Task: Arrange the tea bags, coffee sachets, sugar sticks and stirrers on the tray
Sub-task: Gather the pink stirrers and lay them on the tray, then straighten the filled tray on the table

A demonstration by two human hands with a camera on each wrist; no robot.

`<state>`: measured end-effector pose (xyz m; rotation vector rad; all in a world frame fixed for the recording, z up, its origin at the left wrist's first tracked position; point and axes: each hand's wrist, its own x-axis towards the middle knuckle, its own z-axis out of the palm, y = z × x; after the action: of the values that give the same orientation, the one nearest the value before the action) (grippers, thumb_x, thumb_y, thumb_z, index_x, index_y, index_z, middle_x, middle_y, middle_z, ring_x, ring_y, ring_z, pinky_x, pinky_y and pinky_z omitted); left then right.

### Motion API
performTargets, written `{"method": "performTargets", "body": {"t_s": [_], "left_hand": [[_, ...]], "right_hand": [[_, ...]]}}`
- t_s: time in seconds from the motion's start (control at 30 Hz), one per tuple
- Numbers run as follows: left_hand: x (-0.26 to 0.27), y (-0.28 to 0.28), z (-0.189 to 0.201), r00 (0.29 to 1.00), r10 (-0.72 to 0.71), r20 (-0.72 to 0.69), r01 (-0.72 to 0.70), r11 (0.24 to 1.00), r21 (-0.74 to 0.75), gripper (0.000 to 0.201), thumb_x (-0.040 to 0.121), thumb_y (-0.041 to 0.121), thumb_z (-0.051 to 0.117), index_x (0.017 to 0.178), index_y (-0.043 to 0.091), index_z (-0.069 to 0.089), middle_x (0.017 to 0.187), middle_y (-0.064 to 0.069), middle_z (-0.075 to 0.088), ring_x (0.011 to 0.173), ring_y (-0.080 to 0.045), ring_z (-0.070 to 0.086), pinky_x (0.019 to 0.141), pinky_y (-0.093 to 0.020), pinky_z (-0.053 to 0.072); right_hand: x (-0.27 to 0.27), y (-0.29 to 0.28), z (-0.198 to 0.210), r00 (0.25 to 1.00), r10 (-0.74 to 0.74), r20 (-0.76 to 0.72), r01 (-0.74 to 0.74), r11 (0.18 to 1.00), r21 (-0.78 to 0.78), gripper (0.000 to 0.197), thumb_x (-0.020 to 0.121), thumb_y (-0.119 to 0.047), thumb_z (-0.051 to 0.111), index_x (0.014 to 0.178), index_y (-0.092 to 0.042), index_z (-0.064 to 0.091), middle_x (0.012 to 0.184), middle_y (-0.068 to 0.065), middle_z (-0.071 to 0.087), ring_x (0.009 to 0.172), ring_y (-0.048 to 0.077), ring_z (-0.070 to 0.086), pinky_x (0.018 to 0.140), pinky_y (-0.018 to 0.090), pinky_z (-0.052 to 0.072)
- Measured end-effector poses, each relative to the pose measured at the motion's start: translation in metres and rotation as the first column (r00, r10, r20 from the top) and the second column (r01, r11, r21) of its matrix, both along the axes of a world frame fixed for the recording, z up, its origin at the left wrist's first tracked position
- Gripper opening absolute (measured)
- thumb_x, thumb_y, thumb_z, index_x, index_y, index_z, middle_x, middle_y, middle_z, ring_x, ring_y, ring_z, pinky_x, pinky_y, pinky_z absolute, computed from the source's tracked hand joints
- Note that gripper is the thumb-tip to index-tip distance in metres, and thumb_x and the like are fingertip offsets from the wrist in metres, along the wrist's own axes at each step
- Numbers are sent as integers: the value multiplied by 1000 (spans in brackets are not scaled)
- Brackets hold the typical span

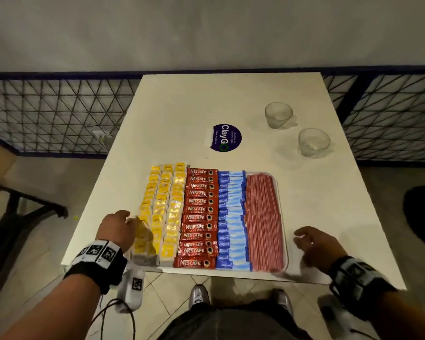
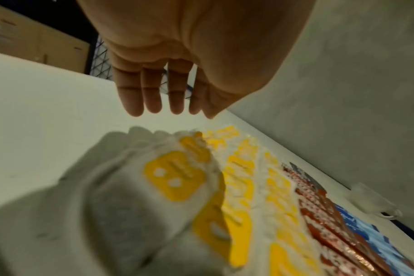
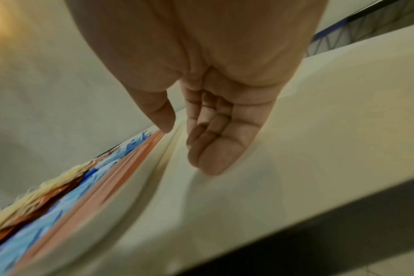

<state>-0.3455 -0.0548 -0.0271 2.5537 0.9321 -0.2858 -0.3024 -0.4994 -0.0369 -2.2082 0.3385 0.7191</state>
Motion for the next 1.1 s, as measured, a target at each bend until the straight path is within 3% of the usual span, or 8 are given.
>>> {"method": "performTargets", "body": {"t_s": [0.1, 0.23, 0.33, 0.4, 0.53, 0.73, 0.97, 1.1], "left_hand": [[-10, 21, -16, 995, -7, -101, -3, 994, -108, 28, 95, 20, 52, 117, 11, 66, 119, -17, 66, 112, -35, 59, 94, -34, 45], [-20, 41, -35, 996, 30, -85, -60, 928, -369, 22, 93, 17, 53, 82, 18, 72, 80, -16, 72, 79, -37, 69, 77, -51, 57], [-22, 38, -28, 995, 92, -34, -97, 875, -473, 19, 93, 12, 57, 80, 21, 68, 83, -15, 70, 82, -36, 70, 73, -52, 59], [-23, 37, -26, 993, 114, -28, -112, 854, -509, 17, 91, 7, 59, 83, 20, 67, 86, -12, 70, 82, -33, 71, 72, -49, 60], [-24, 51, -43, 991, 126, -54, -134, 815, -564, 26, 85, 10, 60, 75, 27, 76, 79, -11, 74, 78, -35, 71, 74, -53, 58], [-11, 40, -31, 994, 104, -21, -97, 803, -588, 46, 82, -8, 52, 68, 28, 76, 69, -12, 72, 62, -30, 66, 71, -53, 59], [25, 40, -16, 999, 15, -42, -35, 856, -517, 33, 82, 3, 61, 68, 31, 68, 78, -13, 73, 72, -35, 71, 71, -49, 60], [43, 42, -16, 999, 1, -36, -19, 862, -506, 13, 60, 22, 58, 64, 30, 68, 77, -11, 74, 73, -35, 70, 71, -49, 60]], "right_hand": [[3, 22, -4, 998, -57, -2, 56, 998, -30, 7, 90, -10, 57, 93, -11, 63, 70, 8, 68, 59, 28, 66, 63, 38, 57], [-8, 34, -3, 990, -142, -3, 142, 989, -30, 8, 89, -10, 60, 85, -12, 67, 72, 12, 69, 66, 32, 68, 70, 45, 59], [-12, 38, -1, 978, -205, -36, 205, 979, 13, 9, 91, -5, 59, 88, -12, 65, 70, 11, 66, 60, 29, 62, 60, 37, 55], [-13, 40, -1, 967, -245, -75, 248, 968, 29, 13, 92, -3, 58, 85, -13, 63, 72, 13, 65, 64, 31, 62, 67, 42, 56], [-12, 40, -2, 955, -286, -77, 290, 955, 54, 19, 90, 0, 60, 80, -15, 63, 74, 14, 66, 67, 32, 62, 74, 47, 55], [2, 43, -3, 962, -272, -15, 272, 962, 35, 13, 90, -1, 59, 88, -12, 66, 76, 13, 68, 73, 35, 67, 77, 52, 57], [34, 47, -3, 993, -116, -5, 115, 991, -73, 17, 87, -2, 58, 84, -14, 70, 79, 13, 71, 71, 31, 70, 74, 47, 59], [56, 46, -4, 1000, 2, 19, 1, 984, -179, 22, 85, -6, 58, 73, -20, 70, 68, 6, 71, 61, 24, 69, 70, 42, 59]]}}
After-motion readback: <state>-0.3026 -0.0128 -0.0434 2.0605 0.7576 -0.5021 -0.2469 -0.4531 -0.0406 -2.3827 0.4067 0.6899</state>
